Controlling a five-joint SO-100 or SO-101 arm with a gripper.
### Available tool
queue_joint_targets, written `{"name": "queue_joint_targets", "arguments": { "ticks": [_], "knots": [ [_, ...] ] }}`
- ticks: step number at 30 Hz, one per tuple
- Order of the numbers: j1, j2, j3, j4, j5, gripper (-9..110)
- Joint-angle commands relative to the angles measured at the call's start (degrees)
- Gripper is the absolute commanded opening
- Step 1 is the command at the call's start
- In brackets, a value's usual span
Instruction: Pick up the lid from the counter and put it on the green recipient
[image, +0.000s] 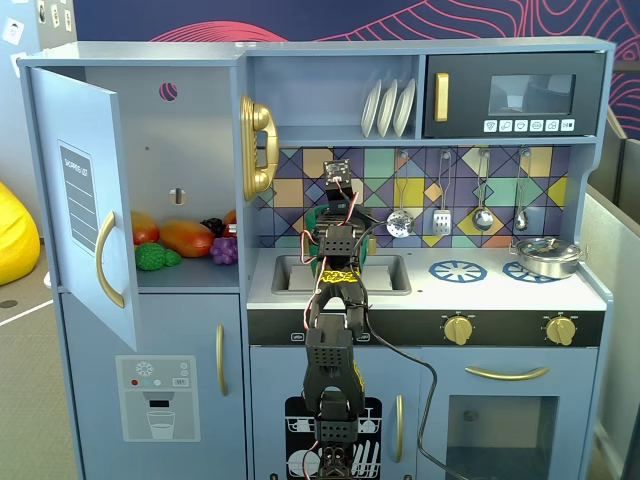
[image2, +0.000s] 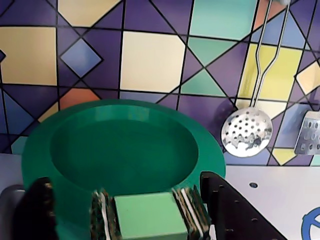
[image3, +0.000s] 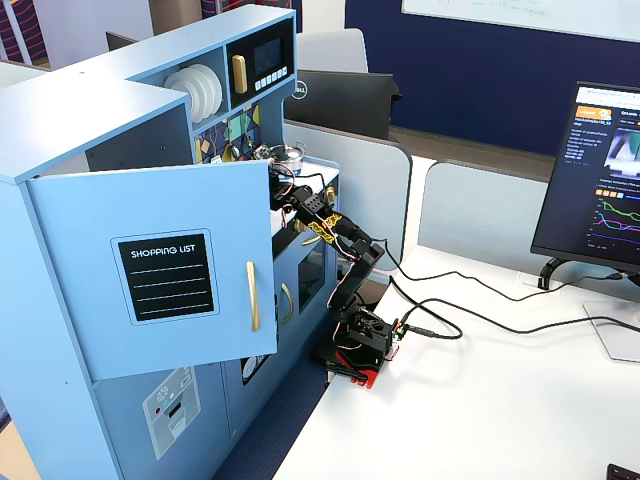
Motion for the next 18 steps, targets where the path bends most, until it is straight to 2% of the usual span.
{"name": "queue_joint_targets", "arguments": {
  "ticks": [1,10,18],
  "knots": [
    [1.1,4.6,-3.2,-0.4,0.2,35],
    [2.5,15.6,2.5,6.0,0.0,35],
    [2.4,30.7,12.1,20.1,2.2,31]
  ]
}}
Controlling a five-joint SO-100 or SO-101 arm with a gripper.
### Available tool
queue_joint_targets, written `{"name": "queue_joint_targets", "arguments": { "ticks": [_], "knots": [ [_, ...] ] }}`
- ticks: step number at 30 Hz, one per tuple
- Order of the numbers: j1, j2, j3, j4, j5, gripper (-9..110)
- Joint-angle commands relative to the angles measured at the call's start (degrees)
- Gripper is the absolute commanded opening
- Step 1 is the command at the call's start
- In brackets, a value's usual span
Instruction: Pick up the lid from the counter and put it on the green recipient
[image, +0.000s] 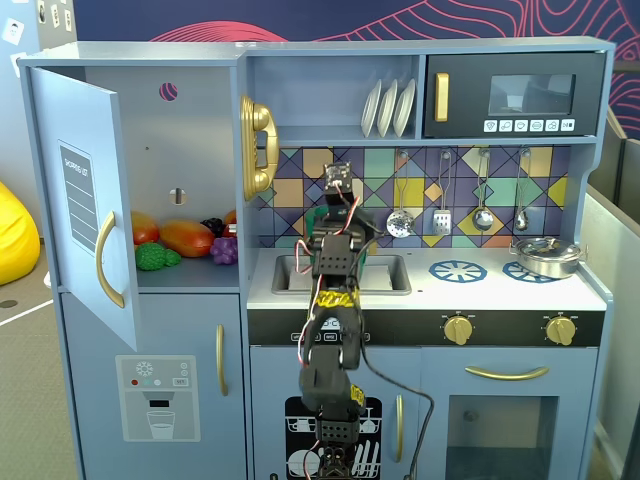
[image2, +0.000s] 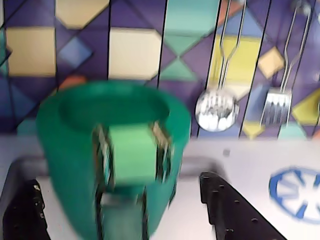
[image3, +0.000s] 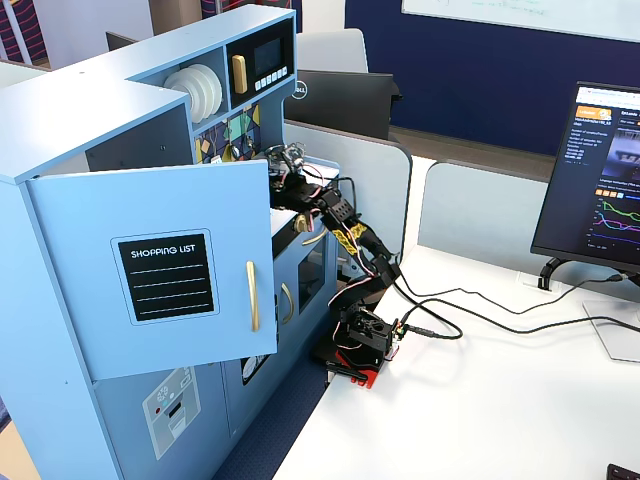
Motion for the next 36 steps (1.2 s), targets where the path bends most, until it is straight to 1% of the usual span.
{"name": "queue_joint_targets", "arguments": {
  "ticks": [1,5,7,9,14,16,18,21,26,30,31,33,36],
  "knots": [
    [0.0,10.5,6.2,5.4,1.1,30],
    [1.0,21.1,21.5,7.1,0.8,24],
    [1.6,25.4,28.2,9.8,-1.1,17],
    [2.5,29.4,35.4,10.3,-1.2,13],
    [2.8,34.7,47.6,16.0,4.9,0],
    [3.1,35.2,51.8,16.3,9.8,0],
    [3.4,35.2,55.7,16.3,12.0,0],
    [2.4,35.2,60.6,18.4,7.6,0],
    [0.9,36.4,66.3,17.9,13.4,0],
    [1.5,38.9,69.7,22.3,15.2,0],
    [1.4,39.3,70.2,23.5,15.2,0],
    [0.8,39.3,71.3,26.2,10.9,0],
    [-0.4,39.6,72.9,27.2,11.1,1]
  ]
}}
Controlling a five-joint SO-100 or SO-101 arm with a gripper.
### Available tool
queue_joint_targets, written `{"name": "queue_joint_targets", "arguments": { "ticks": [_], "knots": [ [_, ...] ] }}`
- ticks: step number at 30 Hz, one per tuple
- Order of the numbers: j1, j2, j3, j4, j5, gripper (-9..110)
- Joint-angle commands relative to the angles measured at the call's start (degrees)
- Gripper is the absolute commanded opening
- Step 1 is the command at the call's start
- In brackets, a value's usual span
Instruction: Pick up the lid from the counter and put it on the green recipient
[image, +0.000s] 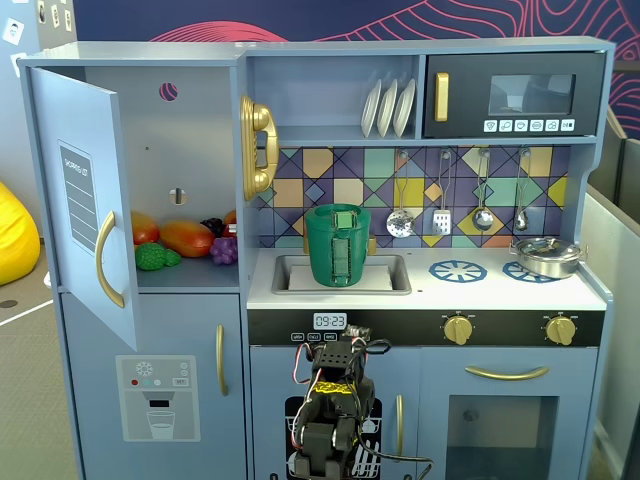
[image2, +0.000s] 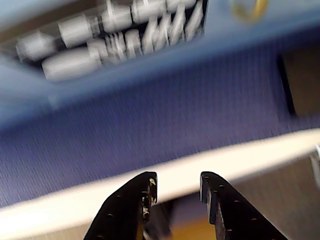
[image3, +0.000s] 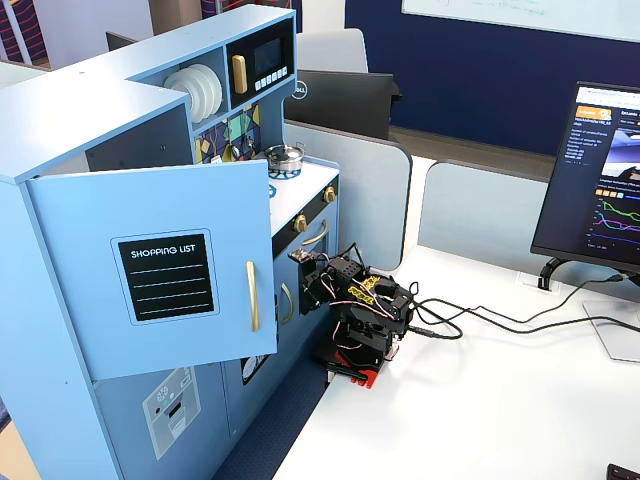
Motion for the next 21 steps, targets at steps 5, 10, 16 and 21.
{"name": "queue_joint_targets", "arguments": {
  "ticks": [5,10,16,21],
  "knots": [
    [-3.3,1.0,3.9,2.6,-6.2,1],
    [-4.2,0.4,4.0,5.4,-7.1,1],
    [-4.3,3.0,4.0,14.9,-6.0,1],
    [-3.4,4.7,4.0,19.3,-7.2,2]
  ]
}}
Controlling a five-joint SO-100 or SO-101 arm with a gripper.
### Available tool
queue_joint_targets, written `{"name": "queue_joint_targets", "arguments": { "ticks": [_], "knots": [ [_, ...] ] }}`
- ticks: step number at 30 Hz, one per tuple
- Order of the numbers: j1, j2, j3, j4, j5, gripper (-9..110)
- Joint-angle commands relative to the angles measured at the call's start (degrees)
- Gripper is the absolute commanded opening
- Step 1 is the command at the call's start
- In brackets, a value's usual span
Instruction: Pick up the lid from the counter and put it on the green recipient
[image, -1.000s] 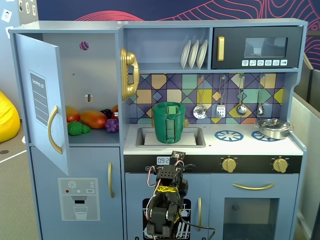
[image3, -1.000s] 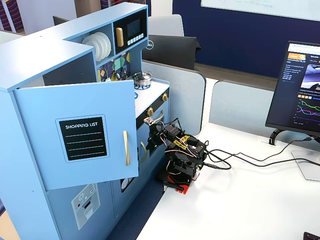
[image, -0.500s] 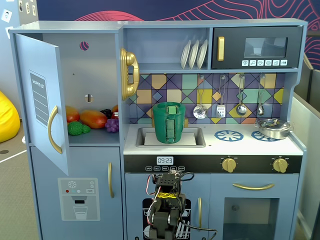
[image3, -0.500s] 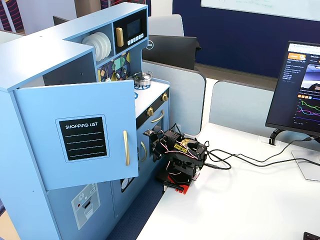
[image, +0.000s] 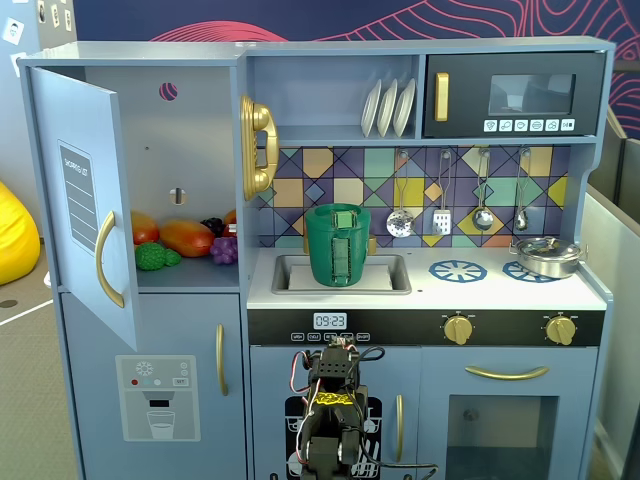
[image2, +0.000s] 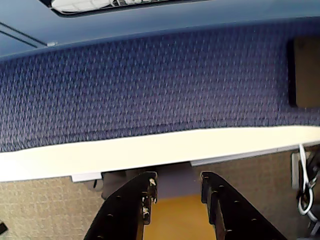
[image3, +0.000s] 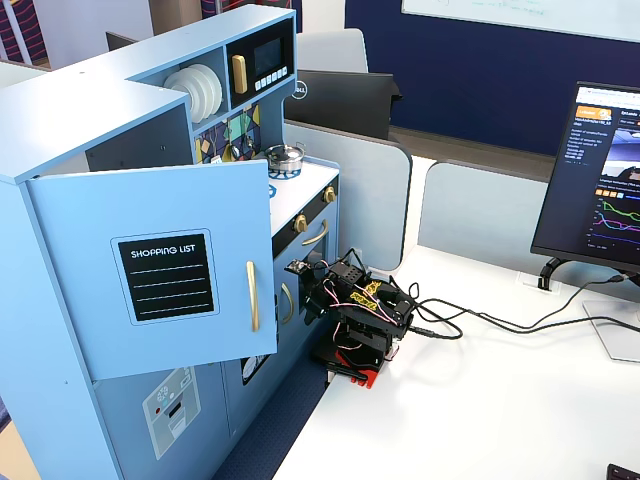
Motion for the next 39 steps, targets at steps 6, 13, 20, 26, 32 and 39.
{"name": "queue_joint_targets", "arguments": {
  "ticks": [6,13,20,26,32,39],
  "knots": [
    [-1.2,0.1,0.2,9.8,7.9,2],
    [-2.5,0.1,0.2,9.9,7.9,2],
    [-3.1,0.1,0.2,9.9,7.9,2],
    [-3.1,0.1,0.2,9.9,7.9,2],
    [-3.1,0.1,0.2,9.9,7.9,2],
    [-3.1,0.1,0.2,9.9,7.9,2]
  ]
}}
